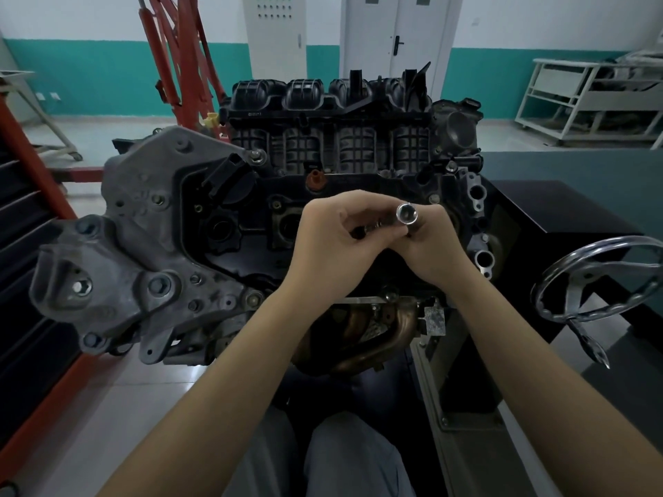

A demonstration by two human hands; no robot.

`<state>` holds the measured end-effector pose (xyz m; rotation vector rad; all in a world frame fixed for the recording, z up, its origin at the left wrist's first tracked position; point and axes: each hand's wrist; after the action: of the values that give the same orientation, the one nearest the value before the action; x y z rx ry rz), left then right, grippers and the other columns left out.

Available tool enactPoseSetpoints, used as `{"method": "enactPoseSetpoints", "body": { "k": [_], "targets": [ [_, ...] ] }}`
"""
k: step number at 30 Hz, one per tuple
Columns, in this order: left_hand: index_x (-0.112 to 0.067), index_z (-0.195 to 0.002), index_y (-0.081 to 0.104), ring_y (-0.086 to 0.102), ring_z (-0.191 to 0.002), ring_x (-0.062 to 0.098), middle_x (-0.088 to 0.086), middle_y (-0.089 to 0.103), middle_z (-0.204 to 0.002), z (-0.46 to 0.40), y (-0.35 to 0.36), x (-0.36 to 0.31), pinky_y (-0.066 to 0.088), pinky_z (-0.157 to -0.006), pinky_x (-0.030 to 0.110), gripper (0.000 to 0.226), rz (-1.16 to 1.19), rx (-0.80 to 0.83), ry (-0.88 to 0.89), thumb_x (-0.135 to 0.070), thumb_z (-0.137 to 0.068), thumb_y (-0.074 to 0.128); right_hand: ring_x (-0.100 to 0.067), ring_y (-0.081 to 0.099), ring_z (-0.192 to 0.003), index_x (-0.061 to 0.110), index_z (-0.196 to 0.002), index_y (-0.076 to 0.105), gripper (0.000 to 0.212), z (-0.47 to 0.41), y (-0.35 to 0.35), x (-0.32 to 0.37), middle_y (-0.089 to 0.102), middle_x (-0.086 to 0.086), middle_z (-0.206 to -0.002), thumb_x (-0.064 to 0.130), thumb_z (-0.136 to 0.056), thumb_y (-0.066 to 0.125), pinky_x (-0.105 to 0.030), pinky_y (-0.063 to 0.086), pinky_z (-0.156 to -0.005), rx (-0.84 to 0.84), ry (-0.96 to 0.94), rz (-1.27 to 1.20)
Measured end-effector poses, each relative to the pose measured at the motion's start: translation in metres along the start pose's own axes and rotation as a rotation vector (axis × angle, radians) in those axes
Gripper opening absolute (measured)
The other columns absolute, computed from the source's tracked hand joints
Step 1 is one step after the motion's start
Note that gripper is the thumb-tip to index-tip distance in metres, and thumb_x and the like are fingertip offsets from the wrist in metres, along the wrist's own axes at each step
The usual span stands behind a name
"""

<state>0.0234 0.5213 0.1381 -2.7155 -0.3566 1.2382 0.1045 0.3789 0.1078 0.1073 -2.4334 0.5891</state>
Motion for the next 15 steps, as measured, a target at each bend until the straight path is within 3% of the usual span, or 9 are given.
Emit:
{"method": "enactPoseSetpoints", "body": {
  "k": [4,7,11,13,15],
  "targets": [
    [-0.008,-0.095,0.073,0.069,-0.090,0.008,0.000,0.072,-0.091,-0.0013,0.0006,-0.0007,0.055,-0.085,0.027,0.024,-0.067,0.039,0.000,-0.001,-0.073,0.079,-0.008,0.070,-0.084,0.001,-0.094,0.072,0.020,-0.0001,-0.0004,-0.0080,0.072,0.000,-0.088,-0.005,-0.075,0.075,-0.021,0.052,-0.076,-0.048,0.020,0.020],
    [-0.015,-0.088,0.074,0.067,-0.083,0.003,-0.011,0.070,-0.083,-0.0015,0.0038,-0.0016,0.055,-0.079,0.023,0.021,-0.148,-0.060,0.014,-0.010,-0.070,0.084,-0.001,0.069,-0.086,0.010,-0.097,0.070,0.027,0.0001,0.0007,-0.0057,0.071,0.016,-0.090,-0.007,-0.077,0.071,-0.013,0.049,-0.076,-0.038,0.008,0.013],
    [-0.012,-0.096,0.074,0.069,-0.089,0.010,-0.001,0.073,-0.091,-0.0043,0.0023,-0.0031,0.056,-0.084,0.035,0.023,-0.081,0.021,0.020,0.000,-0.076,0.076,0.011,0.063,-0.092,0.021,-0.103,0.068,0.039,0.0006,-0.0002,-0.0005,0.066,0.035,-0.094,-0.011,-0.082,0.061,-0.006,0.046,-0.077,0.021,-0.010,-0.001],
    [-0.007,-0.101,0.073,0.069,-0.092,0.015,0.006,0.073,-0.094,-0.0052,0.0002,-0.0053,0.056,-0.087,0.037,0.025,-0.030,0.091,0.012,0.004,-0.078,0.073,0.011,0.064,-0.089,0.017,-0.103,0.068,0.036,0.0004,-0.0012,-0.0019,0.067,0.035,-0.090,-0.011,-0.080,0.062,-0.006,0.046,-0.075,0.001,-0.002,0.001],
    [-0.008,-0.100,0.073,0.069,-0.091,0.013,0.006,0.072,-0.093,-0.0050,0.0002,-0.0058,0.056,-0.085,0.031,0.025,-0.050,0.106,0.012,0.004,-0.077,0.074,0.005,0.067,-0.085,0.011,-0.100,0.069,0.032,0.0004,-0.0008,-0.0033,0.070,0.023,-0.086,-0.012,-0.077,0.066,-0.009,0.047,-0.074,-0.037,0.001,0.015]
  ]
}}
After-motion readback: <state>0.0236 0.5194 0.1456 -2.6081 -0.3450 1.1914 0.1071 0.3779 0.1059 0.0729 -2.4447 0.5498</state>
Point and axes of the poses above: each hand's wrist, its own z-axis away from the middle knuckle, its own y-axis out of the palm, x = y × z
